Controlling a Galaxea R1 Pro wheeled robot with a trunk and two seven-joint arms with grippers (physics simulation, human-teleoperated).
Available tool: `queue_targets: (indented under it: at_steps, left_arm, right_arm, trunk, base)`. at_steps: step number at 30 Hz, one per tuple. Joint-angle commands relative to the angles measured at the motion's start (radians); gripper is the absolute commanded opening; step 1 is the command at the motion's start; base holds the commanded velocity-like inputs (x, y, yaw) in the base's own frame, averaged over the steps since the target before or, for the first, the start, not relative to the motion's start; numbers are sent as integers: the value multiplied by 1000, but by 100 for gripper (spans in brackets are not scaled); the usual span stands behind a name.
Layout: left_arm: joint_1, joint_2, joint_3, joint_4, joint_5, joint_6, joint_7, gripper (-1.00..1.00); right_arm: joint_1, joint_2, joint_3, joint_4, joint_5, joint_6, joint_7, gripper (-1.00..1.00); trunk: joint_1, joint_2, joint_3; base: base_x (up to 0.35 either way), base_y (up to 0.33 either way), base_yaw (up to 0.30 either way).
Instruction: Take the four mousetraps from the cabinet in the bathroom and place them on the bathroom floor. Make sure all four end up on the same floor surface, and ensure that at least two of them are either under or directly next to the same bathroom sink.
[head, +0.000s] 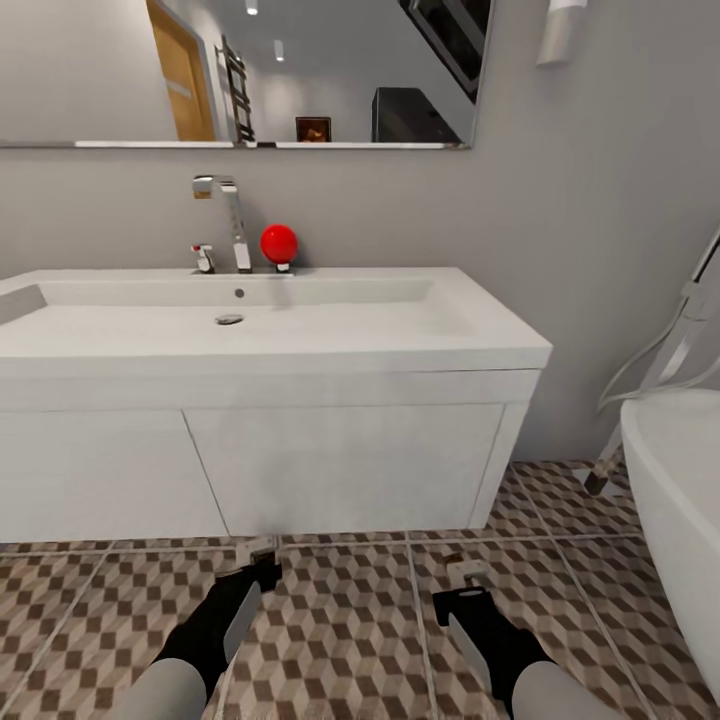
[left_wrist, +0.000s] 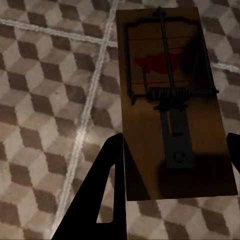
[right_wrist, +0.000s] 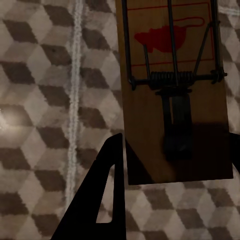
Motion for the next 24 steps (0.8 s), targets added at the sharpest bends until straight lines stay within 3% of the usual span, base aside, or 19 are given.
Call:
queue_targets:
  at_steps: [1,7,13,24]
  left_arm:
    - [0,-1,2,-2,9,4,6,-100]
    - [0,-1,1,-2,9,3,5,-100]
    - [0,-1,2,-2,9,3,0,-100]
    - [0,0,3,1,9,4,6,-100]
  right_arm:
    - [0,-1,9,-6,-8,7,-6,-100]
    - [0,-1,11,-11,-3,8,-6,-100]
    - [0,-1,11,-11,-2,5,-6,-100]
    - [0,-2,11,-41,-2,-7,-7,-100]
  trunk:
    - [0,-1,-5]
    - [3,-2,-28]
    - [3,-2,-28]
    - [8,-5,-71]
  base:
    - [0,0,0]
    - [0,0,0]
    - [0,0,0]
    - [0,0,0]
